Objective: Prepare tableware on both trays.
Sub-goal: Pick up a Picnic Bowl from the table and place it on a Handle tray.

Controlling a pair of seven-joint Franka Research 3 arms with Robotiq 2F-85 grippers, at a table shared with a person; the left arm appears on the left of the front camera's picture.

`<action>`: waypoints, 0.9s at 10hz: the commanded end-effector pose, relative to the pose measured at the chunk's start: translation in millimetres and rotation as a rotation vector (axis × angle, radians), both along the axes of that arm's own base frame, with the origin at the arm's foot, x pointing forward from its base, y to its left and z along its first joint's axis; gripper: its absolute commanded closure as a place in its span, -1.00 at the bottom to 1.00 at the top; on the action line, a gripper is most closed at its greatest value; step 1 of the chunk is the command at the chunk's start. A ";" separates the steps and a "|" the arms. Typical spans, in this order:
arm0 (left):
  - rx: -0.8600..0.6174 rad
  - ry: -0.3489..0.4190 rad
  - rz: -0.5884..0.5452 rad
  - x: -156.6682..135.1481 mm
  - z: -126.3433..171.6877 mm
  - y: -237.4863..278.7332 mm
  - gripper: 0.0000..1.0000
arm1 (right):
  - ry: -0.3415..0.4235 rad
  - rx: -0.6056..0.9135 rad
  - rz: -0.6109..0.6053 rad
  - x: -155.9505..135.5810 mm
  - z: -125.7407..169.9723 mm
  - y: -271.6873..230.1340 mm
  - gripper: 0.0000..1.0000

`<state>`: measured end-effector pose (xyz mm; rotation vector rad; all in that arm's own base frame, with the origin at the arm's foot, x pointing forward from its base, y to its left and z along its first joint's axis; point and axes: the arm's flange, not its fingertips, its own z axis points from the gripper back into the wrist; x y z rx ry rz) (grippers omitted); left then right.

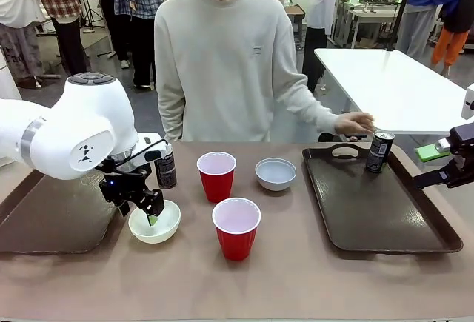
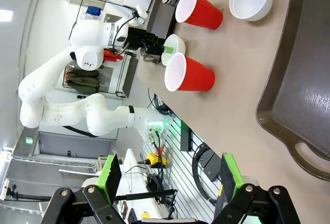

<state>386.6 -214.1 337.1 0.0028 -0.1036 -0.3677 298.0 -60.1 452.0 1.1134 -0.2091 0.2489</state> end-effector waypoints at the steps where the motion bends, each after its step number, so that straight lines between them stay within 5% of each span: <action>1: 0.024 -0.023 0.039 1.0 3.9 -9.3 0.02 | -0.008 0.005 0.001 0.2 -0.9 -1.6 -1.00; 2: 0.019 -0.012 0.047 2.1 4.1 -8.7 0.06 | -0.008 0.005 0.001 0.2 -0.9 -1.6 -1.00; 3: 0.014 0.000 0.051 2.4 3.5 -8.9 0.36 | -0.008 0.005 0.001 0.2 -0.9 -1.6 -1.00; 4: 0.015 0.005 0.057 3.0 3.3 -9.4 0.41 | -0.008 0.005 0.001 0.2 -0.9 -1.6 -1.00; 5: 0.017 0.010 0.060 3.6 3.7 -9.4 0.71 | -0.008 0.005 0.001 0.2 -0.9 -1.6 -1.00; 7: 0.019 0.017 0.065 3.0 5.1 -8.7 1.00 | -0.008 0.005 0.001 0.2 -0.9 -1.6 -1.00; 9: 0.023 0.018 0.071 4.0 7.2 -7.5 1.00 | -0.008 0.005 0.001 0.2 -0.9 -1.6 -1.00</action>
